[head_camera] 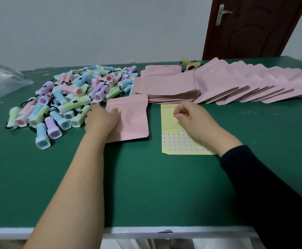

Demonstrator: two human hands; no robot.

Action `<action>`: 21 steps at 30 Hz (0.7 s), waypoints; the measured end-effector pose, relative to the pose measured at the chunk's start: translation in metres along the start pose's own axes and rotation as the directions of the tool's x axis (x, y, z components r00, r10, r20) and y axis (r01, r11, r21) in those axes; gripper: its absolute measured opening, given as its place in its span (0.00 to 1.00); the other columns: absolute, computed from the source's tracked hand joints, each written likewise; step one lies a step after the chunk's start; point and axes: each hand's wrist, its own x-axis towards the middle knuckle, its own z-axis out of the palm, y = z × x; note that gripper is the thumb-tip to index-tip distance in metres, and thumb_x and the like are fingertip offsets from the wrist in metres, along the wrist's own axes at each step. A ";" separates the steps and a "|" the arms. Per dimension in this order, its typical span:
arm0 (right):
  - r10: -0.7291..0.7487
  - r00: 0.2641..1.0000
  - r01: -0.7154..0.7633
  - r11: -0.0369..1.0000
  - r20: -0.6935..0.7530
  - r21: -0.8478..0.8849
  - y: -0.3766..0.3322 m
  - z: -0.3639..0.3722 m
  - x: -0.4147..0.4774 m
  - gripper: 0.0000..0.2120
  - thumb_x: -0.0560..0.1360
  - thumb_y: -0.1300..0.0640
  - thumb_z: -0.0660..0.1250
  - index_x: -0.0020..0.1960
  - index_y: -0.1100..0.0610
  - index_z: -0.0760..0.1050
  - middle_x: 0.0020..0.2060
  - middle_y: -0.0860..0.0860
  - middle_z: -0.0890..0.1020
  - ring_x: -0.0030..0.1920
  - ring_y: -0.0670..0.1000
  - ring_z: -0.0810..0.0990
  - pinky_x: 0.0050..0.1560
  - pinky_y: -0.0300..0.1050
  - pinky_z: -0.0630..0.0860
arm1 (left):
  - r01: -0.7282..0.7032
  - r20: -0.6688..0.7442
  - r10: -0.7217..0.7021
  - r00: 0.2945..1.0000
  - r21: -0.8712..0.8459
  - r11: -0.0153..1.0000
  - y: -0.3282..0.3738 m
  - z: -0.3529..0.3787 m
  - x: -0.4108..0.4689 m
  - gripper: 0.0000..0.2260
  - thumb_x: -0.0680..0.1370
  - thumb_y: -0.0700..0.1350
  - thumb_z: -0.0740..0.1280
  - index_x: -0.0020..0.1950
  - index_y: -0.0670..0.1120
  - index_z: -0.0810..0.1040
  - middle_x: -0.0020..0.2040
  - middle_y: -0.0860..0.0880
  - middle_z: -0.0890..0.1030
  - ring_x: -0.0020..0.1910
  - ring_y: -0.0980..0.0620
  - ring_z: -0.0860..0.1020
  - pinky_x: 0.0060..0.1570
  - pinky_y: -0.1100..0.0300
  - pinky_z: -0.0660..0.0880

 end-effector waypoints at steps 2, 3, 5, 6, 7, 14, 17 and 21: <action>0.023 0.999 -0.024 1.000 0.024 0.018 -0.002 0.002 0.002 0.03 0.81 0.57 0.61 0.51 0.51 0.73 0.46 0.42 0.76 0.45 0.43 0.75 0.43 0.34 0.71 | -0.016 0.040 0.017 0.999 -0.039 0.999 -0.003 0.001 0.000 0.25 0.78 0.51 0.66 0.72 0.41 0.69 0.67 0.40 0.75 0.64 0.38 0.74 0.62 0.48 0.72; 0.038 0.999 -0.039 0.999 0.038 0.034 -0.003 0.003 0.003 0.03 0.81 0.56 0.60 0.51 0.51 0.73 0.47 0.43 0.77 0.46 0.44 0.75 0.42 0.34 0.71 | -0.040 0.031 0.043 0.999 -0.089 0.995 -0.002 0.001 0.001 0.24 0.78 0.50 0.68 0.72 0.42 0.70 0.65 0.41 0.77 0.61 0.39 0.76 0.61 0.49 0.73; 0.072 0.996 -0.078 0.992 0.061 0.097 -0.009 0.003 0.005 0.04 0.81 0.55 0.60 0.51 0.48 0.72 0.48 0.42 0.77 0.50 0.45 0.77 0.44 0.35 0.71 | -0.075 0.014 0.082 0.997 -0.269 0.960 -0.001 -0.003 0.000 0.21 0.76 0.47 0.70 0.68 0.44 0.75 0.58 0.43 0.81 0.54 0.42 0.80 0.53 0.53 0.76; 0.089 0.994 -0.098 0.984 0.069 0.148 -0.013 0.002 0.007 0.04 0.82 0.55 0.60 0.50 0.47 0.72 0.49 0.42 0.78 0.51 0.45 0.77 0.46 0.37 0.72 | -0.095 0.008 0.105 0.994 -0.369 0.925 0.000 -0.005 -0.001 0.18 0.75 0.46 0.71 0.64 0.45 0.78 0.53 0.46 0.83 0.49 0.46 0.81 0.47 0.57 0.76; 0.099 0.992 -0.112 0.973 0.072 0.203 -0.018 0.000 0.009 0.05 0.82 0.55 0.60 0.49 0.46 0.72 0.50 0.43 0.79 0.53 0.47 0.78 0.49 0.41 0.75 | -0.126 -0.003 0.140 0.990 -0.457 0.880 0.001 -0.008 -0.004 0.13 0.75 0.45 0.71 0.59 0.47 0.80 0.48 0.51 0.84 0.43 0.51 0.81 0.42 0.62 0.75; 0.025 1.000 -0.021 0.924 -0.006 0.381 -0.047 -0.004 0.036 0.07 0.81 0.56 0.62 0.45 0.46 0.73 0.46 0.36 0.73 0.51 0.45 0.76 0.53 0.39 0.73 | -0.234 -0.040 0.289 0.957 -0.697 0.678 0.011 -0.014 -0.013 0.05 0.79 0.46 0.68 0.44 0.53 0.81 0.37 0.61 0.84 0.34 0.64 0.79 0.35 0.72 0.74; 0.014 0.999 -0.001 0.920 -0.031 0.392 -0.052 0.004 0.044 0.04 0.81 0.57 0.61 0.49 0.50 0.74 0.43 0.36 0.73 0.45 0.37 0.73 0.40 0.26 0.67 | -0.251 -0.045 0.313 0.949 -0.708 0.660 0.010 -0.012 -0.013 0.05 0.79 0.46 0.67 0.45 0.52 0.81 0.37 0.61 0.84 0.34 0.65 0.79 0.34 0.72 0.75; -0.014 0.998 0.033 0.935 -0.057 0.352 -0.056 0.011 0.043 0.04 0.81 0.59 0.61 0.52 0.54 0.74 0.46 0.45 0.77 0.49 0.46 0.76 0.49 0.34 0.71 | -0.237 -0.033 0.303 0.952 -0.706 0.667 0.010 -0.009 -0.010 0.07 0.79 0.46 0.67 0.42 0.52 0.81 0.35 0.61 0.84 0.33 0.65 0.79 0.33 0.71 0.74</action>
